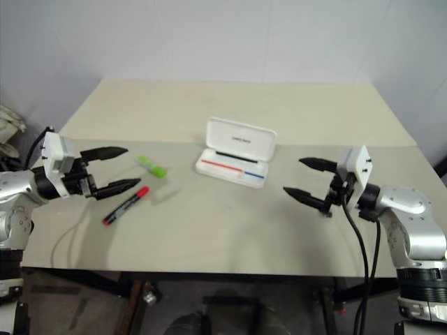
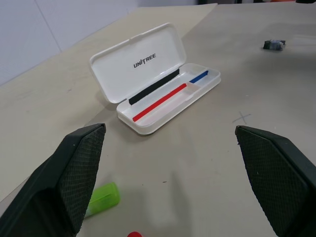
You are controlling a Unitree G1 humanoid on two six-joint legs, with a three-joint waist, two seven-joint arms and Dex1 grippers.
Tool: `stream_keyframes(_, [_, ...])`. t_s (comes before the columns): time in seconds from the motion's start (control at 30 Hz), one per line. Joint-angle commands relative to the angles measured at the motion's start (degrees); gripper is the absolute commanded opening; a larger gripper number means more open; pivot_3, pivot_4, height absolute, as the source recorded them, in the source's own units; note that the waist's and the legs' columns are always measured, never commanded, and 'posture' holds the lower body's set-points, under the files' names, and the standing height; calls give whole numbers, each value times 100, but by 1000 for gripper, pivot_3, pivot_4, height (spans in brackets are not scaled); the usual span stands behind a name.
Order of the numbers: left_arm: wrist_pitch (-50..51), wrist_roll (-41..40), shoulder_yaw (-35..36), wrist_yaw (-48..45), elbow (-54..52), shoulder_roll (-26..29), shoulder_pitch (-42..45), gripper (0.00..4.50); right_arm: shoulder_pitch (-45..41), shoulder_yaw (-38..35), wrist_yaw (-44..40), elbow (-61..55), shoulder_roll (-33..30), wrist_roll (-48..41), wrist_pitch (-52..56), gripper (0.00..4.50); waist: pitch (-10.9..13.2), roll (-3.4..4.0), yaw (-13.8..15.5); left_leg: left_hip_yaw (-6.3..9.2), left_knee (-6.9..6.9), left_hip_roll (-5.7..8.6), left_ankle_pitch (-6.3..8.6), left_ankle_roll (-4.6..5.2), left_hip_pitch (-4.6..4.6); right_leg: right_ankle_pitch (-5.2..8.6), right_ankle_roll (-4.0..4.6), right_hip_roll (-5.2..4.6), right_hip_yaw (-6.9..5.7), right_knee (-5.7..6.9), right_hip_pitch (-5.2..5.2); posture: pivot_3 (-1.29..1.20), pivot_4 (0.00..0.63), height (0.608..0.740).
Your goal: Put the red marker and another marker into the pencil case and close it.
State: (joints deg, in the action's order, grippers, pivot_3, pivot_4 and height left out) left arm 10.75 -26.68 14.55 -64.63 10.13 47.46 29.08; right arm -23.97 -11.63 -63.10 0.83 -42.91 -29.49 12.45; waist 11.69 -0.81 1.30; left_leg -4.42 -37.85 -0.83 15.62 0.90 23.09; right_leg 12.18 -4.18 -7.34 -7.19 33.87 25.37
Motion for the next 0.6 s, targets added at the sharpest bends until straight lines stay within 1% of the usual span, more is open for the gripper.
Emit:
stream_keyframes(0.03, [-112,-30,25,-66,137,-21,177,4474,-175,-70,18,13,72,-9,-193,4500,0,0,-2,0,-1,0,0,0,0,0,0,0,0,1,0,0,150,740])
stream_keyframes(0.17, [-227,47,-82,-106,282,-131,317,4474,-219,37,12,141,272,50,-329,4500,0,0,0,-1,-9,-2,0,-1,-1,-1,1,1,1,4,0,0,150,740])
stream_keyframes(0.3, [-145,-12,-155,-45,167,-223,349,4474,-236,138,-154,214,195,108,-265,4500,0,0,0,-6,-9,-2,1,1,0,-3,-1,1,5,5,0,0,150,740])
stream_keyframes(0.47, [-81,54,-250,-75,99,-147,330,4474,-699,582,-162,298,8,476,121,4500,0,0,-27,-19,-15,-1,6,9,0,-7,-7,0,19,9,4,0,150,740])
stream_keyframes(0.53, [-33,73,-256,-69,43,-72,313,4474,-1019,755,-98,396,37,595,337,4500,0,0,-51,-19,-16,-2,7,10,-1,-7,-7,1,20,7,5,0,150,740])
stream_keyframes(0.6, [8,93,-232,-61,-1,14,273,4500,-1296,889,-17,561,108,757,384,4073,0,0,-68,-19,-17,-3,7,9,-1,-8,-6,1,21,8,7,0,150,740])
